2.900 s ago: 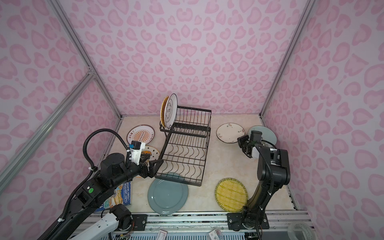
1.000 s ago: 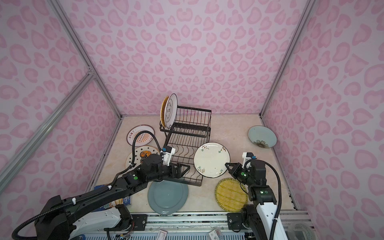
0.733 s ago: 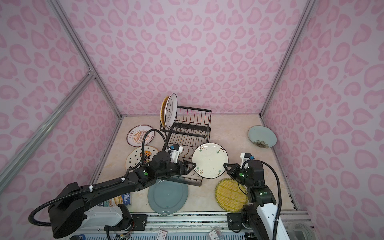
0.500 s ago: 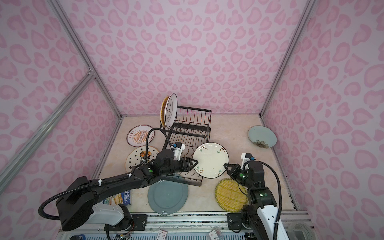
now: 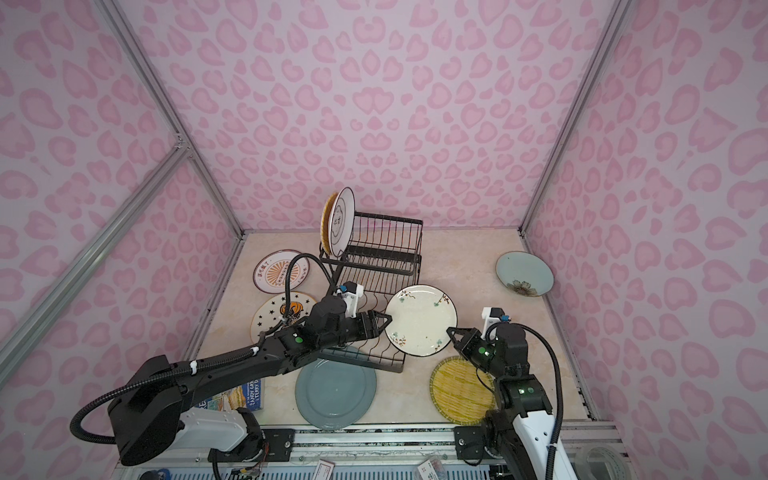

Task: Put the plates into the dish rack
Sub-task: 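Grasp the berry plate rim with the left gripper beside the right gripper, then open the right gripper and withdraw it while the left gripper lifts the berry plate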

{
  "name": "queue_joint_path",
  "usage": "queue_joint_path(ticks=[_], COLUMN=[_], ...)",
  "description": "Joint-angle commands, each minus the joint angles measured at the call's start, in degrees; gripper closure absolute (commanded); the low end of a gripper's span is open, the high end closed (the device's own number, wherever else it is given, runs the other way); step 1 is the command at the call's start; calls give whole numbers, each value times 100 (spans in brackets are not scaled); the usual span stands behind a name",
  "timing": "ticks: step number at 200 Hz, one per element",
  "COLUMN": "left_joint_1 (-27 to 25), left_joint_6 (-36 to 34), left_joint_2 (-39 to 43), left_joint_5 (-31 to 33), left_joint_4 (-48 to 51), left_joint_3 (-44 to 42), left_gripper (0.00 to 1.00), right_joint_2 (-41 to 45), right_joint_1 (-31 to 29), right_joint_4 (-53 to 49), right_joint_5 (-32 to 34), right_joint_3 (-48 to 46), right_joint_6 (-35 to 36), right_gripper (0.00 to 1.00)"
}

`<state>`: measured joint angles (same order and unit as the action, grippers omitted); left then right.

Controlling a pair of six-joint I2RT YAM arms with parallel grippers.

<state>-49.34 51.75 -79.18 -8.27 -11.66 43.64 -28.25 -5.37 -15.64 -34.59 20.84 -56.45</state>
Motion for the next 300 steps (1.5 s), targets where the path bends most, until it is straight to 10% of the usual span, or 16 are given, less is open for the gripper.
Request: queue_joint_path(ticks=[1,60,155,200,248,300], left_joint_1=[29,192,267,229,171,158], left_joint_6=[-7,330,1043,1269,948,351], left_joint_2=[-220,-590,-803,-444,-78,220], left_joint_5=[-222,-865,-1556,-1307,-1257,-1467], left_joint_4=[-108,-928,-2401,-2496,-2040,-1167], left_joint_3=[185,100,-165,-376,-401,21], left_gripper=[33,47,97,97,97,96], right_joint_2=[13,77,74,191,320,545], right_joint_1=[-24,-22,-134,-156,-150,-145], right_joint_4=[691,722,870,338,-458,-1400], right_joint_5=[-228,-302,-354,-146,288,981], right_joint_3=[45,78,86,546,1198,1888], right_joint_6=[-113,-210,-367,-227,-24,257], right_gripper=[100,100,100,100,41,26])
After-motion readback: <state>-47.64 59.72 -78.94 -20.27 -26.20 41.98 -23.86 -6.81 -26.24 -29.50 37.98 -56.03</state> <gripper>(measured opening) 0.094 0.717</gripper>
